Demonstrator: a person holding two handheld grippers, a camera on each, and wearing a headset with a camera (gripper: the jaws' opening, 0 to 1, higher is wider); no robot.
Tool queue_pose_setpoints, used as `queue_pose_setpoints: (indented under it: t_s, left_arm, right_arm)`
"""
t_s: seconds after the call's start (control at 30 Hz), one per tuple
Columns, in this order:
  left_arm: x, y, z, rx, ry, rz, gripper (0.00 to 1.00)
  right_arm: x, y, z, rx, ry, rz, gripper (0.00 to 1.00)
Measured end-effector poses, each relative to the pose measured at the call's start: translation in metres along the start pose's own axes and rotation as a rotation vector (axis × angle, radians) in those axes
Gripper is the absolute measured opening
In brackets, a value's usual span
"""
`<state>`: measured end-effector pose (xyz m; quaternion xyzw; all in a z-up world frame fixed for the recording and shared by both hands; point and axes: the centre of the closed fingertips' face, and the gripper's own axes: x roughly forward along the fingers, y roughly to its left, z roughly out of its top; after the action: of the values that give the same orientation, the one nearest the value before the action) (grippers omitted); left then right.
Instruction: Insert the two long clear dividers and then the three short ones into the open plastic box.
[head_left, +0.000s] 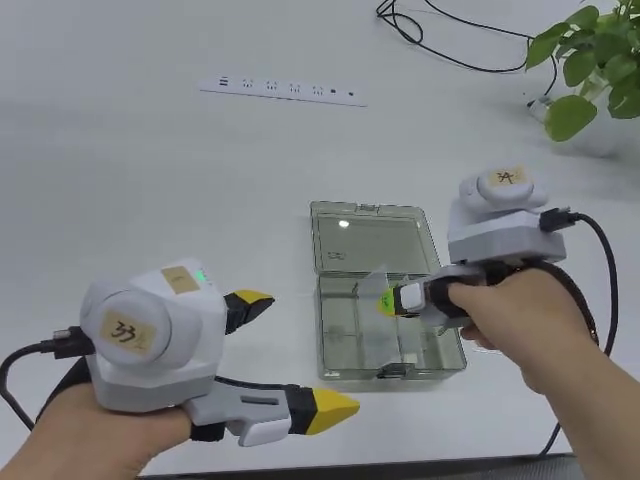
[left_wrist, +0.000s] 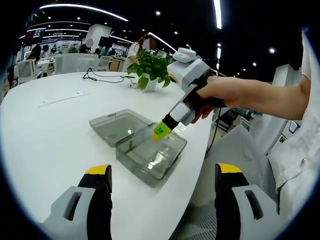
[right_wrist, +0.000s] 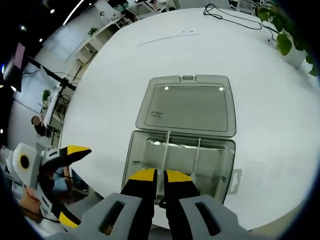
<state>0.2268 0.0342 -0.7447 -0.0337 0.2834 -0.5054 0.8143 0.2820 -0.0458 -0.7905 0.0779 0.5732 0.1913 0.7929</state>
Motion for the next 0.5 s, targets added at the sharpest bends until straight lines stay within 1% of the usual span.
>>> queue_pose_setpoints:
  t_s: [0.07,0.1,0.27,0.43,0.5]
  left_arm:
    - [-0.0001,0.0,0.0001,0.001,-0.002,-0.001,0.86]
    - [-0.0001,0.0001,0.0001,0.001,-0.001,-0.001,0.86]
    - [0.0002,0.0003,-0.0003,0.0,-0.001,0.0,0.86]
    - [0.0007,-0.0002,-0.0011,0.001,0.001,0.0,0.86]
    - [0.0006,0.0,-0.0008,0.0,-0.001,0.0,0.86]
  right_arm:
    - [0.0004,0.0019,-0.0005,-0.03,-0.001,-0.01,0.06]
    - [0.0006,-0.0004,0.0023,-0.044,-0.002,-0.016,0.06]
    - [0.0039,0.0006,0.0033,-0.092,-0.005,-0.031,0.07]
    - [0.0073,0.0038,0.0032,-0.105,-0.004,-0.02,0.07]
    - [0.0101,0.0064,0.003,-0.108,-0.004,-0.006,0.08]
